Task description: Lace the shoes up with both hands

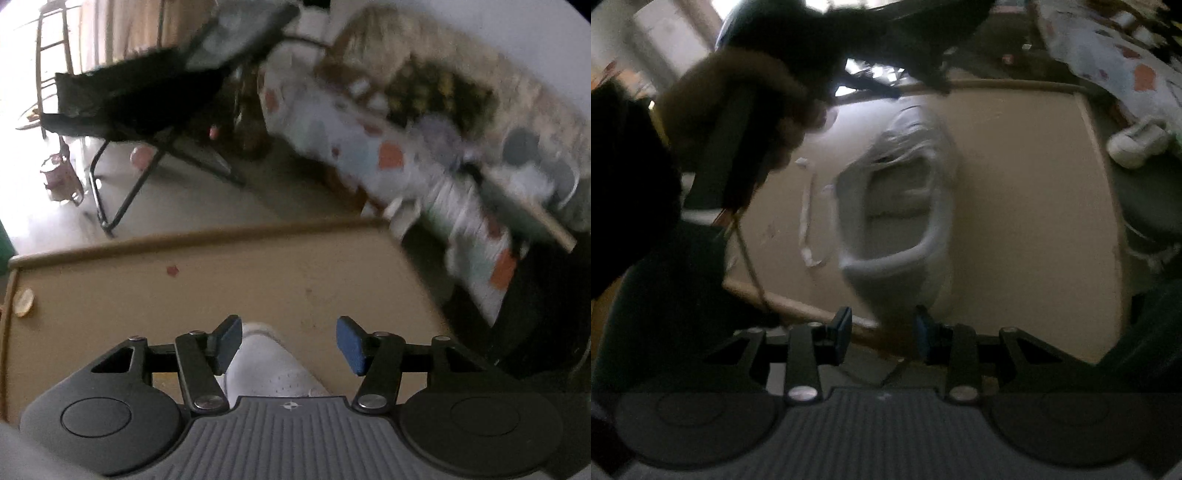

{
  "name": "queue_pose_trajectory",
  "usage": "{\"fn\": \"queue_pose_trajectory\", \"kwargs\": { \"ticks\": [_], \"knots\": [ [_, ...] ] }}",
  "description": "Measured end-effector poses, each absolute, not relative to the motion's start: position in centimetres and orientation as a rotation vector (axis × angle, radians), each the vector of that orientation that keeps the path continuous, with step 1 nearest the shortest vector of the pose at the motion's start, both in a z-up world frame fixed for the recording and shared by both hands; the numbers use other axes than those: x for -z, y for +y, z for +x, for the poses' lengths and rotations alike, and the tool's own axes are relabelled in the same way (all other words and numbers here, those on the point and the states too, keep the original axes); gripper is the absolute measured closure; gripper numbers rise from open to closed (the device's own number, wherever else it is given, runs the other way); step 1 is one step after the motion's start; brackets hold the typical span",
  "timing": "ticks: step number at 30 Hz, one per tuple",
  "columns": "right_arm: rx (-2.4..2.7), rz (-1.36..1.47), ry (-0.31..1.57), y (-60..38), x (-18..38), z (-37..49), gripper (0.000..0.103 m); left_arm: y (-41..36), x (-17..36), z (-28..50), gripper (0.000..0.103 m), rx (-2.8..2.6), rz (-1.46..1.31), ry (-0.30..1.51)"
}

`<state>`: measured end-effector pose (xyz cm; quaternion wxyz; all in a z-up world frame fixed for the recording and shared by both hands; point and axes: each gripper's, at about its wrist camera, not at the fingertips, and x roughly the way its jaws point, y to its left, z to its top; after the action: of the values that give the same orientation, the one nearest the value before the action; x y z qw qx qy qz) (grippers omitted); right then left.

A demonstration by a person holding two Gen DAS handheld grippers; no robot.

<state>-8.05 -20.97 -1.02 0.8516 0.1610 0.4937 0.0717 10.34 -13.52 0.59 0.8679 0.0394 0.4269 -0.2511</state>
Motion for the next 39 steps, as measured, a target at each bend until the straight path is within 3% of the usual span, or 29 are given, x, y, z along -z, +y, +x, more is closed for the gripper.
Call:
{"fn": "queue_pose_trajectory", "kwargs": {
  "ticks": [4,15,18,32,39],
  "knots": [
    [-0.130,0.396,1.031,-22.0,1.4,-7.9,0.067,-13.9,-0.1,9.6,0.035,0.486,0.170,0.894],
    [0.019,0.330,1.031,-24.1,1.4,-6.1,0.067,-5.9,-0.4,7.6,0.034,0.378,-0.091,0.937],
    [0.057,0.284,1.020,-24.7,1.3,-4.8,0.067,-4.7,0.8,6.9,0.031,0.360,-0.085,1.028],
    [0.181,0.108,0.946,-25.1,1.0,4.1,0.067,-0.3,1.3,2.6,0.026,0.319,-0.178,1.037],
    [0.168,0.050,0.908,-24.2,1.5,7.2,0.067,1.8,0.3,3.0,0.026,0.302,-0.221,0.957]
  ]
}}
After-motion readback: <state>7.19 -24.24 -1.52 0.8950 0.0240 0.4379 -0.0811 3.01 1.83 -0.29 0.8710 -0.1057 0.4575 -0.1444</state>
